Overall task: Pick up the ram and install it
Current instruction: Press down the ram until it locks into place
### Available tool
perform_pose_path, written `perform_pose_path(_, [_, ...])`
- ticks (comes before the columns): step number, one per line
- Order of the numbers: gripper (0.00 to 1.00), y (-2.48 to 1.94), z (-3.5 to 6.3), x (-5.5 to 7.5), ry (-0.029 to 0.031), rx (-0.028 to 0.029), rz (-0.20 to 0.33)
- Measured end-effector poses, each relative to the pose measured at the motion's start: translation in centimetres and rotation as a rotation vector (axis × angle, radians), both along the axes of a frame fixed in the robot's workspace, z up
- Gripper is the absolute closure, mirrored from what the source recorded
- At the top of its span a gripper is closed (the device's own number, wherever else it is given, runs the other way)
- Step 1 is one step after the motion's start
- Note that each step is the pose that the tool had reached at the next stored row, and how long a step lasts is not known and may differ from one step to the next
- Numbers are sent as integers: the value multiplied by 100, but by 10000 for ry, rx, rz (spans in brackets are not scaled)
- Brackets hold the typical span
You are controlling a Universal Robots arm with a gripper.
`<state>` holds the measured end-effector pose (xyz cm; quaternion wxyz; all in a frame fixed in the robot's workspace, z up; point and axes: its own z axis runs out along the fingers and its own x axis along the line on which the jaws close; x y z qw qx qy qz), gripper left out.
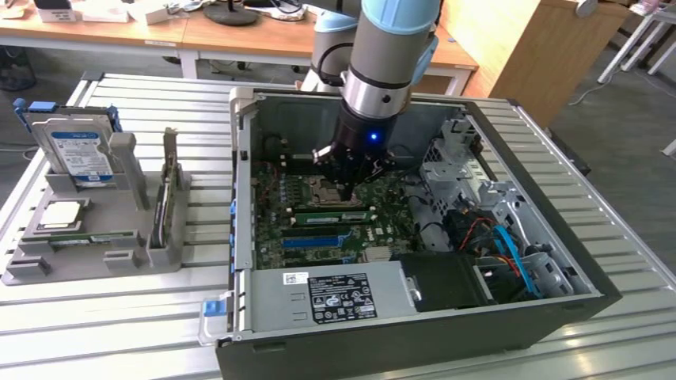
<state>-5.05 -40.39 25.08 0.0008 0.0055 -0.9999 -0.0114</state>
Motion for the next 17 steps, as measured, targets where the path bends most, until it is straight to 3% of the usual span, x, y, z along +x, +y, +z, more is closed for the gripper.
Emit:
perform_pose_path(5, [90, -2, 23, 0, 0, 1, 1])
perform_pose_path(17, [90, -56, 35, 0, 0, 1, 0])
